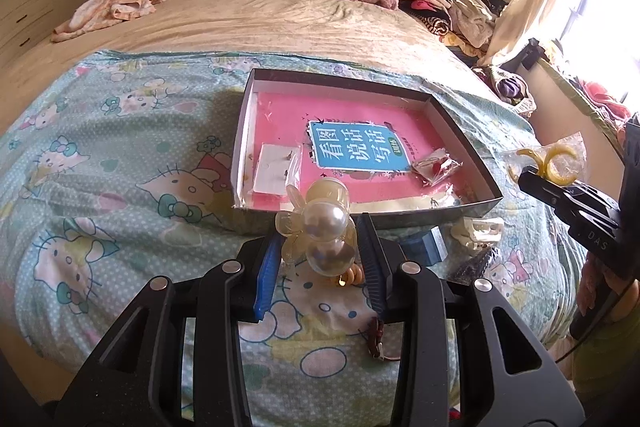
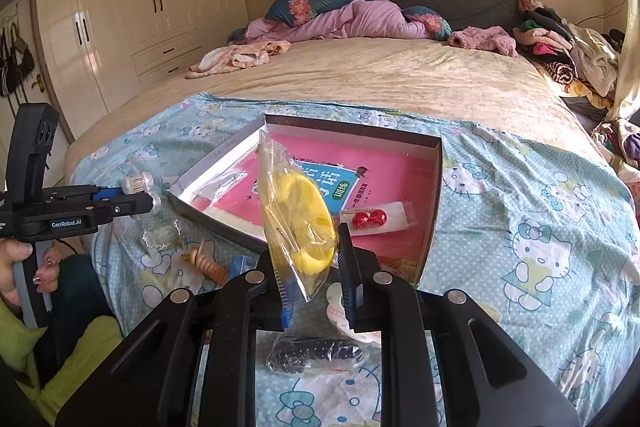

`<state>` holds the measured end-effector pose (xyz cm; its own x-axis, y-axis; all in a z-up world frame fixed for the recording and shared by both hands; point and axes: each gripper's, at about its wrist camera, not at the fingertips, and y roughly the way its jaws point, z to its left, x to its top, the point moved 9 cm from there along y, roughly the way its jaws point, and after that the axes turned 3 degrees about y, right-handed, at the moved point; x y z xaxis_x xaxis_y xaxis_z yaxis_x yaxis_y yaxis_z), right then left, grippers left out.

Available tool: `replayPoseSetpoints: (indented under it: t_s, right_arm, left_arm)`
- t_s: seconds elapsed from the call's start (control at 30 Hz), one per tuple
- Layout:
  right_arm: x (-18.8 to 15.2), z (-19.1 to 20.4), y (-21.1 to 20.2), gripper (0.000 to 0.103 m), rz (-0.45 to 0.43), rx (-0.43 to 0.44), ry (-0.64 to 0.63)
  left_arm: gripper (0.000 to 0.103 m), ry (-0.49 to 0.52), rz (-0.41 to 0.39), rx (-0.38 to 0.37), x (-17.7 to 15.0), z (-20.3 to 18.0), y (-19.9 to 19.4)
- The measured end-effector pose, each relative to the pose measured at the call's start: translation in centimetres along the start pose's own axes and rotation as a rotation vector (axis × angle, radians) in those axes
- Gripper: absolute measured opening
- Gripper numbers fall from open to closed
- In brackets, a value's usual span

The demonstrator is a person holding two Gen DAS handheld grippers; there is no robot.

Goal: Organize jewelry
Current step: 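Carry the pearl earrings and yellow bangle bag into the box and release both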

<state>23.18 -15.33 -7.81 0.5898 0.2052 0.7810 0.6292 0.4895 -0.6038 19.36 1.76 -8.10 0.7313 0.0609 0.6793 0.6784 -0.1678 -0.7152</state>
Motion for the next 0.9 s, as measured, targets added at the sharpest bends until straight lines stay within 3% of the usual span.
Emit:
replayPoseSetpoints:
  t_s: [0.9]
  right_arm:
    - [2.3,-2.9,2.9,0.018,-0.002,-0.073,0.021]
  left_arm:
    - [0.029,0.001,0.015,-0.038,3.6,-2.0,4.9]
